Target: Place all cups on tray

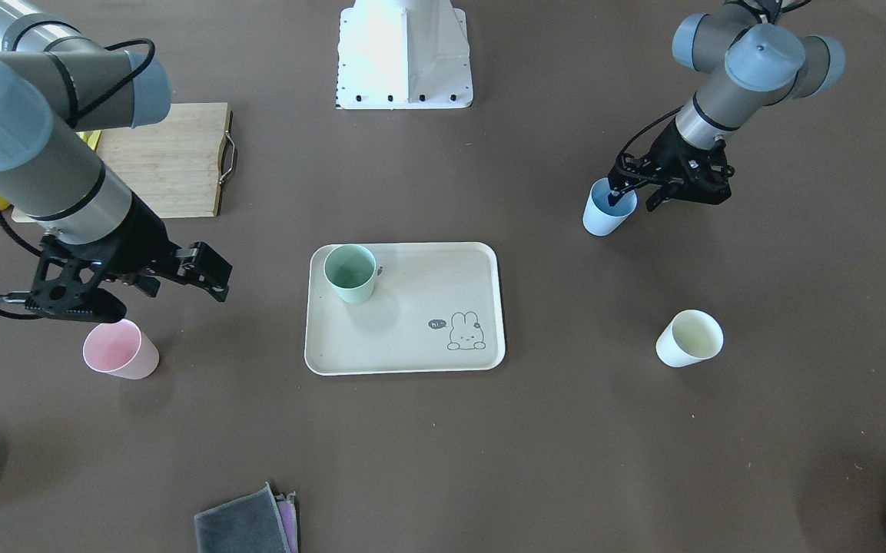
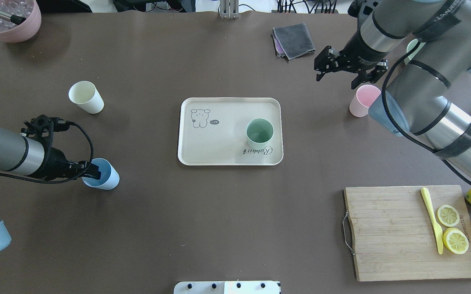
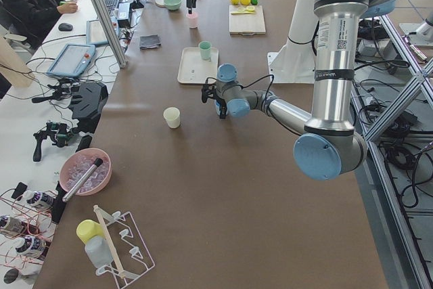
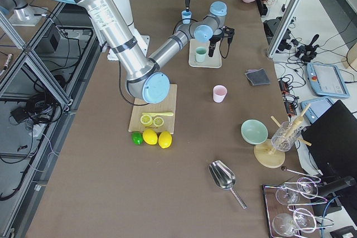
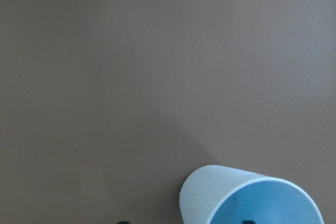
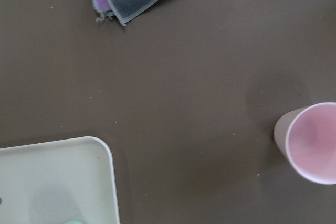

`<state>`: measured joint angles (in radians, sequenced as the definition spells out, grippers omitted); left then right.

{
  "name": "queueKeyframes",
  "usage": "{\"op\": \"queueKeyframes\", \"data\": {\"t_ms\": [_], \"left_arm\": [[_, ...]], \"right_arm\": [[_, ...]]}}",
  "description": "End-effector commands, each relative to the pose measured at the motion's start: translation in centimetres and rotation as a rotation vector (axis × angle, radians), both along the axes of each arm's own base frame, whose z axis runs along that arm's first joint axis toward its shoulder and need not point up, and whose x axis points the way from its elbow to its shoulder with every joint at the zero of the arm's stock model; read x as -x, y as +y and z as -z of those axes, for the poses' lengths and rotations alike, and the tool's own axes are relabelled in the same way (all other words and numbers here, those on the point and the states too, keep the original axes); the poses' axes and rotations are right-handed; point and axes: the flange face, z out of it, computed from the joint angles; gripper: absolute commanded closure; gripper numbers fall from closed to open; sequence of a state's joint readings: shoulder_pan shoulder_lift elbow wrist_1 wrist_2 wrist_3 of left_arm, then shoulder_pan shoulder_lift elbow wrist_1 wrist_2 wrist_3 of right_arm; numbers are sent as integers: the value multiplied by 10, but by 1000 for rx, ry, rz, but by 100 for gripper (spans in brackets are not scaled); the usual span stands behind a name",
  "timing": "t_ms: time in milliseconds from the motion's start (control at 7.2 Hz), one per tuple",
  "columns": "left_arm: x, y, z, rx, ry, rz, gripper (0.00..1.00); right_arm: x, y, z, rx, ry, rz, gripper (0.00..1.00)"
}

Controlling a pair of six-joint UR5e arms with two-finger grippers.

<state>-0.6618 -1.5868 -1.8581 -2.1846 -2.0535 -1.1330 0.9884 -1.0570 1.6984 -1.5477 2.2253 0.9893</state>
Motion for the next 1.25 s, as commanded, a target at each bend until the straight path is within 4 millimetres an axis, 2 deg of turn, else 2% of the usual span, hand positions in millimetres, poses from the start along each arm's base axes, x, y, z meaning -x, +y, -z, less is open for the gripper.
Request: {"op": "queueKeyframes", "data": {"t_ms": [0,139,278,417,556,694,833,972,1111], "left_arm": [[-4,2,6,7,13,7,100],[-3,-7,29,9,49,18,100],[-3,-25,51,38,60,22,100],[-16,-53,104,63,49,39,100],[-32,-69,144,80,25,50,100],[-42,-75,170,95,25,58,100],[-53,-84,189,103,29,64,100],[-56,-86,196,116,36,74,100],[-57,-85,197,118,37,74,100]], "right_arm": [[-64,-8,-62,-58,67,38,0],[-84,-8,-91,-76,96,62,0],[-94,-6,-114,-83,125,81,0],[-98,-9,-125,-65,135,74,0],[-96,-17,-141,-55,159,63,0],[-91,-26,-167,-85,149,52,0],[-83,-35,-188,-102,138,48,0],[-68,-31,-184,-97,125,54,0],[-41,-21,-175,-64,109,49,0]]}}
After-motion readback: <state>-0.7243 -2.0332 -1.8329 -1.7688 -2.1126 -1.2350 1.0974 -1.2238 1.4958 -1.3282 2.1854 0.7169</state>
